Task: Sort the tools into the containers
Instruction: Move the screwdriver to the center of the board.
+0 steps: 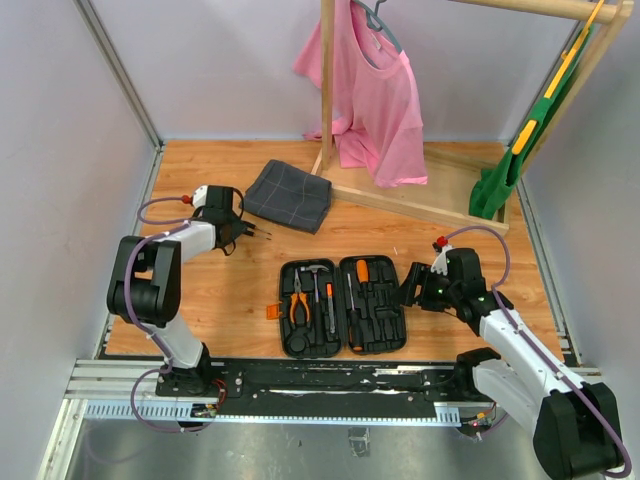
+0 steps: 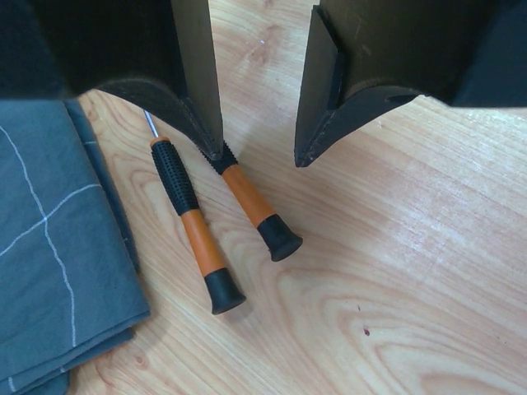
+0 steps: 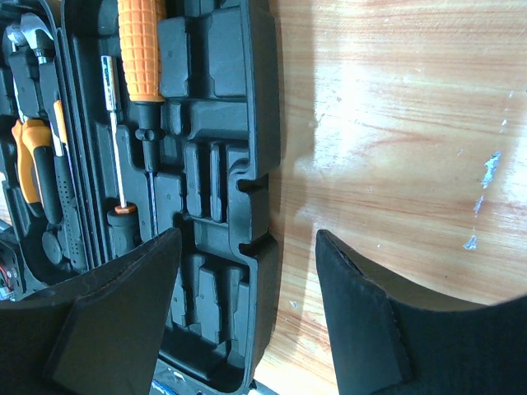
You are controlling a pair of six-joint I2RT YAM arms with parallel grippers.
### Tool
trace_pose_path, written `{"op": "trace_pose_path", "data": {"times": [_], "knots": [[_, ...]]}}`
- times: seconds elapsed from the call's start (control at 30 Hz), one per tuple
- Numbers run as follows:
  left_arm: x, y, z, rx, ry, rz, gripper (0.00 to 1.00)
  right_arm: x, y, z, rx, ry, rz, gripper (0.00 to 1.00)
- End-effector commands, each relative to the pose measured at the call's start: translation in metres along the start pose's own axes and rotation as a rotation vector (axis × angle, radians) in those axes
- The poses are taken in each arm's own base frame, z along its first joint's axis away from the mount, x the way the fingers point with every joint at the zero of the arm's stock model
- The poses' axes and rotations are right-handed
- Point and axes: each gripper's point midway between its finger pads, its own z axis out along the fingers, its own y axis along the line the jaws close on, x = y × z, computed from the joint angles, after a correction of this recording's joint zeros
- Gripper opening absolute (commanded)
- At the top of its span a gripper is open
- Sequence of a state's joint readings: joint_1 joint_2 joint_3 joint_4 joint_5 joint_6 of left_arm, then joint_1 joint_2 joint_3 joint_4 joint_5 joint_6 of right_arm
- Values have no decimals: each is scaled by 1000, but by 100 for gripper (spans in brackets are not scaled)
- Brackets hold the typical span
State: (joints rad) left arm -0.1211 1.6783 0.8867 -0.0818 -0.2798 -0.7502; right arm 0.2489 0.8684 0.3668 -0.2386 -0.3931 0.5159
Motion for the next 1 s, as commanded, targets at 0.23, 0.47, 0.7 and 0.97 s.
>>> {"op": "trace_pose_path", "data": {"times": [0.23, 0.47, 0.7, 0.97], "knots": [[-18, -1, 11, -18, -51, -35, 44, 12, -3, 3, -3, 32, 14, 67], [-21, -4, 11, 2, -52, -41, 44, 16, -4, 4, -3, 37, 17, 67], [-28, -11, 4, 38, -74, -57, 44, 18, -6, 6, -2, 42, 20, 67], [-28, -10, 11, 26, -67, -56, 44, 20, -6, 6, -5, 48, 22, 67]]}}
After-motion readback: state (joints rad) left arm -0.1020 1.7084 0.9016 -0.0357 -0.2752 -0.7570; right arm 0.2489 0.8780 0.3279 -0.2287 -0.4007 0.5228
